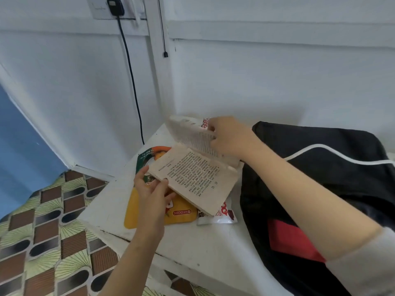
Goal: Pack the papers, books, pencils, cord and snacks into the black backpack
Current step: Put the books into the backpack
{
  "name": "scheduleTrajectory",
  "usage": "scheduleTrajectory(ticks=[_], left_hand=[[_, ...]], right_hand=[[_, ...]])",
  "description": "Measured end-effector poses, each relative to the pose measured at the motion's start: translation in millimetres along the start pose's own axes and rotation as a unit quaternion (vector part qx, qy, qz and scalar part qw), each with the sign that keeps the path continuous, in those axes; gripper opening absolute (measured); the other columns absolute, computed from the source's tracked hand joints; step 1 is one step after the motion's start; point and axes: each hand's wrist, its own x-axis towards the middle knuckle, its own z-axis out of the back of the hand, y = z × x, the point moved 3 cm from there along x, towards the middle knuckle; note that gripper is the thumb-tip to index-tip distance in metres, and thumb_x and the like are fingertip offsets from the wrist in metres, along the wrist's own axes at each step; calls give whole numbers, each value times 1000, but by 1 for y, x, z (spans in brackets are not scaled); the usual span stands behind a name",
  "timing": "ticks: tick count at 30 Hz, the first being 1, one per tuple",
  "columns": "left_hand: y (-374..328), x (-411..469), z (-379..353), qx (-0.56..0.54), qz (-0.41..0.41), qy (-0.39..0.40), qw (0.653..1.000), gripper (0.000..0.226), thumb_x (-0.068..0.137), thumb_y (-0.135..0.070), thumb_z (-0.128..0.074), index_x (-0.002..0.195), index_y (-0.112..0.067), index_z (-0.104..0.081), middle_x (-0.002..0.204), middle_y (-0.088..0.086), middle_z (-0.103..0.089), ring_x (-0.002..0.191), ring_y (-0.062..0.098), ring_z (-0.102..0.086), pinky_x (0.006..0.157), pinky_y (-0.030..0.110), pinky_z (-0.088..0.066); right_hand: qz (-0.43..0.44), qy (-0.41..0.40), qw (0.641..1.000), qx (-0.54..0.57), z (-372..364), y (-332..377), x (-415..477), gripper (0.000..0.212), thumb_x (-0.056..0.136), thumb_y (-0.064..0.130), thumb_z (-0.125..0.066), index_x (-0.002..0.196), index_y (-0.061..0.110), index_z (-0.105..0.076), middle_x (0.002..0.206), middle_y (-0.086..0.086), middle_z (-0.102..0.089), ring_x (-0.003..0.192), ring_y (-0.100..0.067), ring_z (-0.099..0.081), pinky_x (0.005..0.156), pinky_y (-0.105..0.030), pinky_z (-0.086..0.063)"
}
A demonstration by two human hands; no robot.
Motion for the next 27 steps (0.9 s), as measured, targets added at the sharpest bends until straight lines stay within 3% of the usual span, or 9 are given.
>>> scheduleTrajectory(ticks=[4, 7, 9, 11, 14, 19, 21, 24, 27], left_hand=[[0, 0, -5, -14, -59, -5, 998, 48, 97, -11, -45, 133, -39, -27, 113, 2, -63, 100, 19, -63, 79, 32, -51], [-3, 0, -11, 15, -101, 2, 995, 64, 94, -5, -50, 139, -40, -20, 119, -4, -58, 100, 4, -60, 82, 27, -51], [-2, 0, -14, 42, -127, 19, 991, 70, 90, 1, -54, 139, -37, -20, 125, -3, -53, 107, 3, -57, 83, 23, -53], [-1, 4, -17, 106, -164, 24, 980, 73, 84, 2, -61, 132, -40, -26, 130, 1, -50, 115, 15, -55, 87, 32, -54], [-5, 10, -22, 184, -202, 27, 961, 64, 76, -2, -65, 116, -46, -42, 122, 1, -50, 110, 25, -53, 84, 50, -52], [-25, 9, -27, 148, -217, 87, 961, 55, 84, 13, -49, 105, -37, -51, 110, -10, -56, 98, 17, -59, 70, 41, -58], [-37, 3, -21, 110, -222, 118, 962, 59, 84, 18, -43, 105, -36, -52, 115, -5, -58, 97, 15, -62, 68, 37, -57], [-52, -7, -10, 89, -237, 146, 956, 61, 82, 23, -41, 102, -34, -51, 111, -5, -62, 90, 7, -64, 64, 23, -54], [-56, -16, -4, 82, -247, 166, 951, 58, 83, 24, -39, 100, -31, -50, 120, -4, -59, 93, 4, -64, 62, 19, -51]], right_hand=[[55, 61, 997, -2, -24, 29, -36, 19, 86, 25, -58, 104, 18, -56, 99, 4, -58, 89, -16, -57, 64, -25, -42], [54, 149, 987, 2, -48, 33, -47, 41, 87, 44, -57, 120, 21, -49, 104, 4, -56, 92, -15, -51, 72, -28, -38], [37, 183, 982, 38, -59, 28, -50, 47, 90, 41, -54, 131, 21, -43, 118, 0, -57, 101, -17, -52, 80, -28, -41], [21, 189, 979, 70, -61, 23, -52, 43, 94, 30, -48, 135, 21, -40, 122, -4, -57, 103, -19, -55, 84, -30, -45], [-16, 186, 975, 121, -58, 15, -54, 41, 96, 20, -43, 136, 20, -38, 118, -5, -58, 94, -18, -56, 84, -31, -48], [-65, 31, 982, 174, -37, -2, -55, 59, 92, 15, -48, 145, 20, -21, 124, -13, -56, 93, -21, -59, 78, -31, -48], [-90, -39, 963, 250, -29, -8, -57, 66, 92, 12, -50, 147, 19, -13, 122, -15, -57, 84, -17, -61, 67, -28, -48], [-142, -55, 892, 425, -27, -13, -62, 69, 92, 7, -53, 146, 19, -12, 111, -5, -58, 71, 2, -53, 53, -5, -44], [-165, -21, 839, 517, -36, -11, -68, 69, 87, 12, -63, 144, 14, -24, 110, -8, -61, 87, -12, -63, 78, -18, -53]])
